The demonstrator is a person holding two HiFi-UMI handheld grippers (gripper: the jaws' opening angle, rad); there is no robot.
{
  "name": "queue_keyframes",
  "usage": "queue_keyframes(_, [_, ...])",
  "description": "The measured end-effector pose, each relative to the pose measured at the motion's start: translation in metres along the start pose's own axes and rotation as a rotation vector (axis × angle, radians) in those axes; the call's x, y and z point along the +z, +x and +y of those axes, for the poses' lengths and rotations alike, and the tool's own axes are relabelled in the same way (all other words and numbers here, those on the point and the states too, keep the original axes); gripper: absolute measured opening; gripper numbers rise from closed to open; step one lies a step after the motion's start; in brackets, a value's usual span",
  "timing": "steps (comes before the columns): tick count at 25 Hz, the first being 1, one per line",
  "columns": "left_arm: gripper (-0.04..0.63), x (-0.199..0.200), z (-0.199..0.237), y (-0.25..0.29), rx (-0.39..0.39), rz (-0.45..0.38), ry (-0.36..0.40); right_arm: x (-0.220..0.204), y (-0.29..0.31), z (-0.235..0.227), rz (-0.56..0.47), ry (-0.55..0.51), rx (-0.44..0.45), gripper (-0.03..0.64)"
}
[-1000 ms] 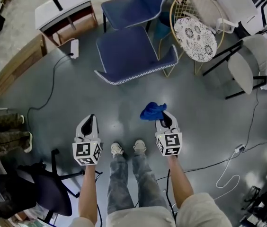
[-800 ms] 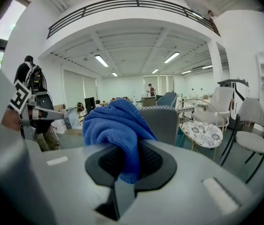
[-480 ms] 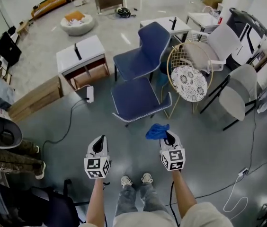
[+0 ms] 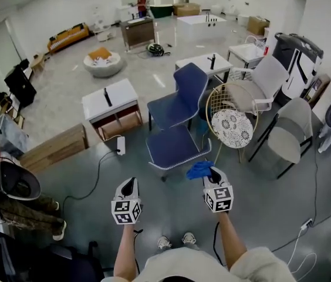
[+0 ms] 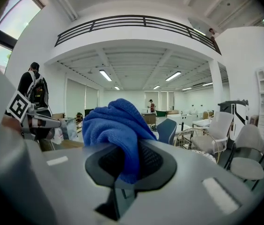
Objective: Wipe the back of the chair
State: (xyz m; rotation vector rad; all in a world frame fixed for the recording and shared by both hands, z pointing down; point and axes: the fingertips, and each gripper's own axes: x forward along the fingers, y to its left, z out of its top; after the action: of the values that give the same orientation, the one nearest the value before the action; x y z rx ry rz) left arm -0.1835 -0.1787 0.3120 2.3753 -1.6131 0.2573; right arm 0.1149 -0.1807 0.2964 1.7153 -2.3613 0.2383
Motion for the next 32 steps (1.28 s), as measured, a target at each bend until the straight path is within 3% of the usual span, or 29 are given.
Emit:
queue_keyframes(9, [0.005, 0.037, -0.001, -0.005, -0.006, -0.05, 0.047, 0.022, -0.033, -0.022, -0.047, 0.021, -0.064, 0.043])
queue_keyframes(15, [0.005, 0.05, -0.007, -0.003, -0.014, -0.081, 0.038, 0.024, -0.045, -0.036, -0.056, 0.024, -0.101, 0.043])
queue_keyframes(32, [0.004, 0.05, -0.028, 0.002, -0.048, -0.074, 0.06, 0.021, -0.05, -0.042, -0.037, 0.023, -0.116, 0.041])
